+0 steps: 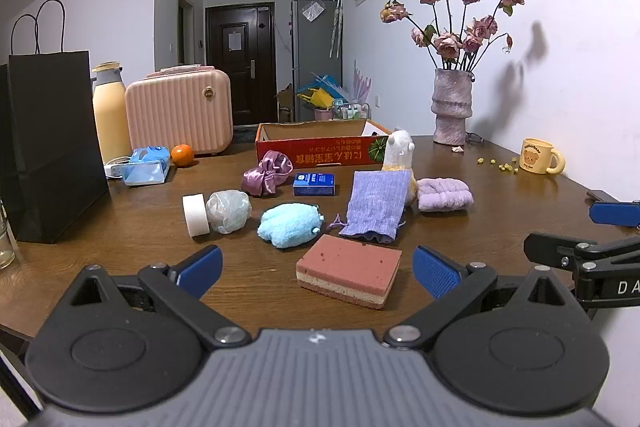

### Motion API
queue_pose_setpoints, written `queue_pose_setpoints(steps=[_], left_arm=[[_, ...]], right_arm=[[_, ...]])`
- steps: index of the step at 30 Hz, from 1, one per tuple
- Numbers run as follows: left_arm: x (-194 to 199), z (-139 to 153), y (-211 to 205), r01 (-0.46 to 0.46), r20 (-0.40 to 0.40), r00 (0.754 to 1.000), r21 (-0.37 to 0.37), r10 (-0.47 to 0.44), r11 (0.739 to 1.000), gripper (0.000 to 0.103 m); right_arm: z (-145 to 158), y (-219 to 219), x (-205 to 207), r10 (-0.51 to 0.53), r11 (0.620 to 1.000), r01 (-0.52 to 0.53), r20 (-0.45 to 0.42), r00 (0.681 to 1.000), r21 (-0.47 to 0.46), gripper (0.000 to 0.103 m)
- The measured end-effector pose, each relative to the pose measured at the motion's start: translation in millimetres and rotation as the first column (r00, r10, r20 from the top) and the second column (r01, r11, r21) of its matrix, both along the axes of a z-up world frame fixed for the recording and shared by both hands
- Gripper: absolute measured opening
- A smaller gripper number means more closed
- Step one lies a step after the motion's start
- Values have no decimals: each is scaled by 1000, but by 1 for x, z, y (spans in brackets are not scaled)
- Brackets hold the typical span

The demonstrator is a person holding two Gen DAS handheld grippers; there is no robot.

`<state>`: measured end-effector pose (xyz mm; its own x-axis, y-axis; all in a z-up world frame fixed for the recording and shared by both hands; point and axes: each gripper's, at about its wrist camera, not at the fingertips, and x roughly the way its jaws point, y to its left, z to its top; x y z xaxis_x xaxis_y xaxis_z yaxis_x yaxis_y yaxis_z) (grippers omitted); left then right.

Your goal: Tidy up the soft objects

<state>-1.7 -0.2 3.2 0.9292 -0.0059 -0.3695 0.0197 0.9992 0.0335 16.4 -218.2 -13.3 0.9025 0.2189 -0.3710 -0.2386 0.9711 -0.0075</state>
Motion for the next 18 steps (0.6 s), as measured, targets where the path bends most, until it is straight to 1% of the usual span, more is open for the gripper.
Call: queue_pose_setpoints(steps=[18], left_arm=[[2,0,0,-1,-5,1000,-2,1,1000,103]], right_arm=[[-2,1,1,2,1000,-2,-5,1000,3,103]])
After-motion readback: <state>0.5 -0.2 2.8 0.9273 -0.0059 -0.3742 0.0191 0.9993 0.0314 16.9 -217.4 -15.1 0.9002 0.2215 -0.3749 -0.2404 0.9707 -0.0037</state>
